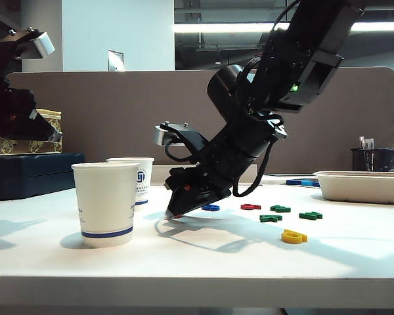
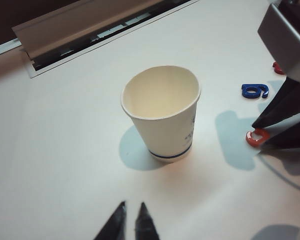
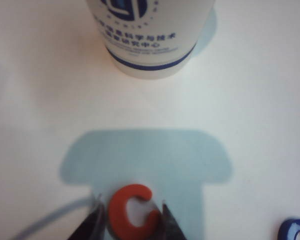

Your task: Pick up the letter "c" and put it in the paper cup.

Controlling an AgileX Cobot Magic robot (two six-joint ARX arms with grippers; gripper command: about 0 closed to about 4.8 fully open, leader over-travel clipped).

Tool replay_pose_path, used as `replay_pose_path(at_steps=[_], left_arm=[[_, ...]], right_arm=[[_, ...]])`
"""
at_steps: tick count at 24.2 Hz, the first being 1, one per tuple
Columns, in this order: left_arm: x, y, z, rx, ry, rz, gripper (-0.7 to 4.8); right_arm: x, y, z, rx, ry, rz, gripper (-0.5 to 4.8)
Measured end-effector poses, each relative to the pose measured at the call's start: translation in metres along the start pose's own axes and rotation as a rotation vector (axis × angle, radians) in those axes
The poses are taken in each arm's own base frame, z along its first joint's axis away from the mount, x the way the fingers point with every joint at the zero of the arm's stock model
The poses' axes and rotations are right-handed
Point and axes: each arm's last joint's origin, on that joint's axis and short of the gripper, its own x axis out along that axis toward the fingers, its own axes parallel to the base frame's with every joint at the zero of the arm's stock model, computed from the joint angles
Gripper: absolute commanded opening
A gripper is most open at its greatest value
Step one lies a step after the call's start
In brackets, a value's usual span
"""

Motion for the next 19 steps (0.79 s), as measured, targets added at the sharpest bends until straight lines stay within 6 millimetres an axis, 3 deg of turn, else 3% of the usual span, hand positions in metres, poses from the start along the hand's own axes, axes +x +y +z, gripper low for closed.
replay_pose_path(at_steps=[19], left_arm=[[0.0000,0.0000,0.0000,0.000,0.000,0.000,0.27]], right_arm=[[0.0001,0.0002,-0.0002,0.019,-0.001,0.007,1.06]])
